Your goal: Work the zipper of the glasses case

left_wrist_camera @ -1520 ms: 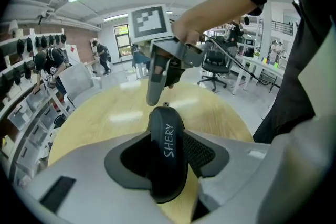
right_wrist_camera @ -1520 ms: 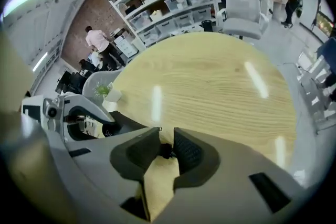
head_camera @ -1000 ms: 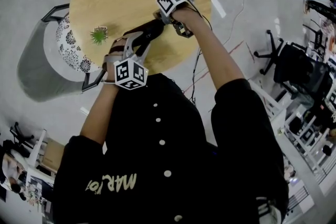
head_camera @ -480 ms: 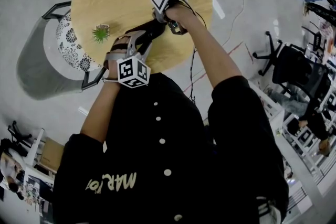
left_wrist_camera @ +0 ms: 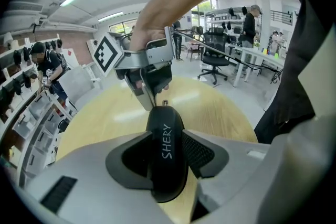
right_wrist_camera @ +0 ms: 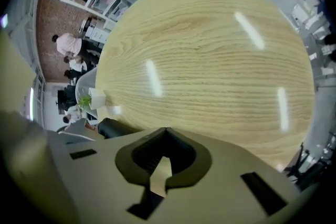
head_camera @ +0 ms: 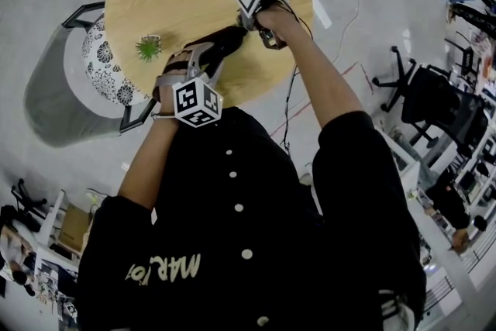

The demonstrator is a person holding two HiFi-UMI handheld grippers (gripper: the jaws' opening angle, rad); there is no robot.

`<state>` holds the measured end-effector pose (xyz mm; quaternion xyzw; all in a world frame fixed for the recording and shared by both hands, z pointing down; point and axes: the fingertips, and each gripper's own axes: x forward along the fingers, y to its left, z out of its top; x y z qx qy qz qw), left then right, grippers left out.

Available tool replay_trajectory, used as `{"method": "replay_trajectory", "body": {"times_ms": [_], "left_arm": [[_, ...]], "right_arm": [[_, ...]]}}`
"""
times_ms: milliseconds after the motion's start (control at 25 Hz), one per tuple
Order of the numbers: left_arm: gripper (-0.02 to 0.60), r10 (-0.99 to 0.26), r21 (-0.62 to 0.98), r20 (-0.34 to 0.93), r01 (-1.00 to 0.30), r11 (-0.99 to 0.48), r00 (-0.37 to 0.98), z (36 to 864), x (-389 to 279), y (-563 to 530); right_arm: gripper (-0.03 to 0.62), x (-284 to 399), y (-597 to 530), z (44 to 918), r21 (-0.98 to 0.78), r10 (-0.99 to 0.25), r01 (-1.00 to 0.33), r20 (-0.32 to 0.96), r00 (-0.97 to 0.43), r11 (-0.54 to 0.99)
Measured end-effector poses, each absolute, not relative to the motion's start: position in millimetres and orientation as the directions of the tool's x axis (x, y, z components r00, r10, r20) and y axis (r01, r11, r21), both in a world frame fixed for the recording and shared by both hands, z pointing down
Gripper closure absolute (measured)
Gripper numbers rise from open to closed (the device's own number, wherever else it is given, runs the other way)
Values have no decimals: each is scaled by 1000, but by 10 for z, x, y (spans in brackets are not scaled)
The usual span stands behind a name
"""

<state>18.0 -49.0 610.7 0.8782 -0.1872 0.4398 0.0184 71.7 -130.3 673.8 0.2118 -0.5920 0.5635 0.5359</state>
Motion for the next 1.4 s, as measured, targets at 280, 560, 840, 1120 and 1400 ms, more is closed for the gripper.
{"method": "replay_trajectory", "body": {"times_ms": [280, 560, 840, 1120, 1400], "left_arm": [[410, -306, -133, 778, -333, -934, 549, 6107, 190, -486], [410, -295, -127, 781, -322, -938, 550, 6102, 204, -494], [410, -284, -123, 783, -310, -943, 553, 6136, 201, -499], [410, -278, -114, 785, -312, -943, 554, 6142, 196, -518], [410, -272, -109, 786, -309, -945, 554, 6152, 185, -517]], "right_arm": [[588, 585, -1450, 6528, -512, 219, -650, 849, -481, 562], [538, 526, -1294, 6299, -192, 152, -10, 810, -566, 981], [444, 630, -1194, 6493, -43, 248, 458, 883, -399, 888], [456, 587, -1169, 6546, -33, 306, 804, 933, -188, 594], [481, 518, -1005, 6627, -41, 338, 916, 935, -106, 400]]}}
